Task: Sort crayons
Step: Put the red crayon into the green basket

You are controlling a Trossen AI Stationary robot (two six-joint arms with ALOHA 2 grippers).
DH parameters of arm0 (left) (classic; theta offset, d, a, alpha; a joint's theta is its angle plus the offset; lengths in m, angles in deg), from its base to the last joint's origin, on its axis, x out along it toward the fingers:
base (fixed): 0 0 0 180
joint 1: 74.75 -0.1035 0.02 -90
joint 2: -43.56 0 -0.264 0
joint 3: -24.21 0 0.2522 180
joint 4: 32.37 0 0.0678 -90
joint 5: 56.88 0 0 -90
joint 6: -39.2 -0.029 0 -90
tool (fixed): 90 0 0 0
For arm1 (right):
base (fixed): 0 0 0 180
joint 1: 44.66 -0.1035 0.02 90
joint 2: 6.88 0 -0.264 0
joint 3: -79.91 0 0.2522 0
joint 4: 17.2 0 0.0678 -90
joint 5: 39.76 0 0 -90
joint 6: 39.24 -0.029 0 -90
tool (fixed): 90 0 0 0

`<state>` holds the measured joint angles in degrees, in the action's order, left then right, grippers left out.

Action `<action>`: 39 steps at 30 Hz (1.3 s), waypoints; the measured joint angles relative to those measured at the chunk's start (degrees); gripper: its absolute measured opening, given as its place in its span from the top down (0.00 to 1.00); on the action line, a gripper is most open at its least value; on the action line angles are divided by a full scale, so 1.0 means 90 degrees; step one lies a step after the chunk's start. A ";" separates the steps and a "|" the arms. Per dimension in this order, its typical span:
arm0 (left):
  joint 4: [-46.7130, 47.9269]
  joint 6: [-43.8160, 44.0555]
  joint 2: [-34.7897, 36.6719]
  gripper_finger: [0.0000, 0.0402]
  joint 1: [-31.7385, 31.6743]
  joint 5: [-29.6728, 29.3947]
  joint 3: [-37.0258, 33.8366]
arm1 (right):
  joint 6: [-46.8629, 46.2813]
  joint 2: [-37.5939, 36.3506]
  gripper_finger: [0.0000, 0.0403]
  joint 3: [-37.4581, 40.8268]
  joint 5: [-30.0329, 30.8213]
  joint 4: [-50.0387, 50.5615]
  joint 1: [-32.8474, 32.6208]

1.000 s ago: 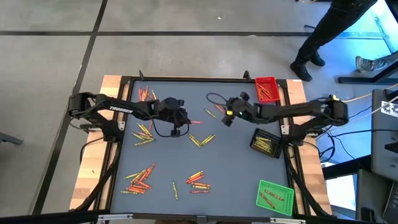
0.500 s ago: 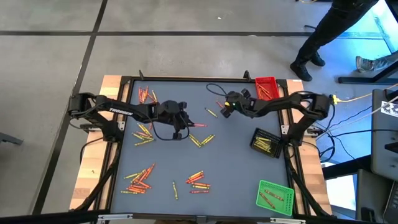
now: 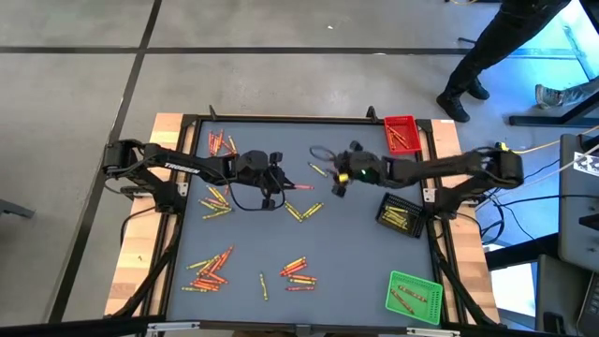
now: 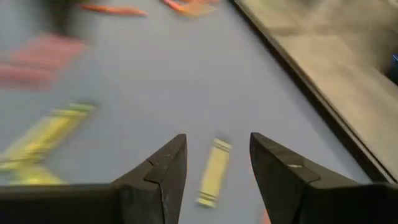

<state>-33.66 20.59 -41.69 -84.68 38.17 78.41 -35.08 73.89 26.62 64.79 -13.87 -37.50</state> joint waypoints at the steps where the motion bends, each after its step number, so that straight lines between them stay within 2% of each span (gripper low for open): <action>1: -0.0050 0.0000 -0.0001 0.98 0.0000 -0.0002 0.0000 | 0.0148 -0.0109 0.57 0.0000 -0.0243 0.0030 -0.0177; 4: -0.0331 -0.0085 -0.0002 0.98 0.0000 0.0026 0.0000 | 0.0563 -0.0239 0.57 0.0000 -0.0717 0.0015 -0.0637; 9: -0.0532 -0.0735 -0.0002 0.98 0.0072 0.0445 0.0002 | 0.0553 -0.0238 0.56 0.0005 -0.0716 -0.0378 -0.0996; 18: -0.0525 -0.0831 -0.0005 0.98 0.0356 0.0014 0.0000 | 0.0403 -0.0080 0.32 0.0012 -0.0711 -0.0484 -0.1004; 23: -0.0527 -0.0814 -0.0005 0.98 0.0403 -0.0017 0.0000 | 0.0536 0.0094 0.29 0.0007 -0.0814 -0.1213 -0.1004; 31: -0.0658 -0.0609 -0.0005 0.98 0.0405 -0.0164 0.0000 | 0.0581 0.0376 0.39 0.0005 -0.1067 -0.1852 -0.1004; 39: -0.0863 -0.0391 -0.0005 0.98 0.0406 -0.0167 0.0000 | 0.0925 0.0496 0.65 0.0005 -0.0851 -0.2111 -0.1004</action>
<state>-41.42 17.07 -41.74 -81.03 36.66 78.41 -26.75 78.35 26.66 57.14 -32.88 -46.53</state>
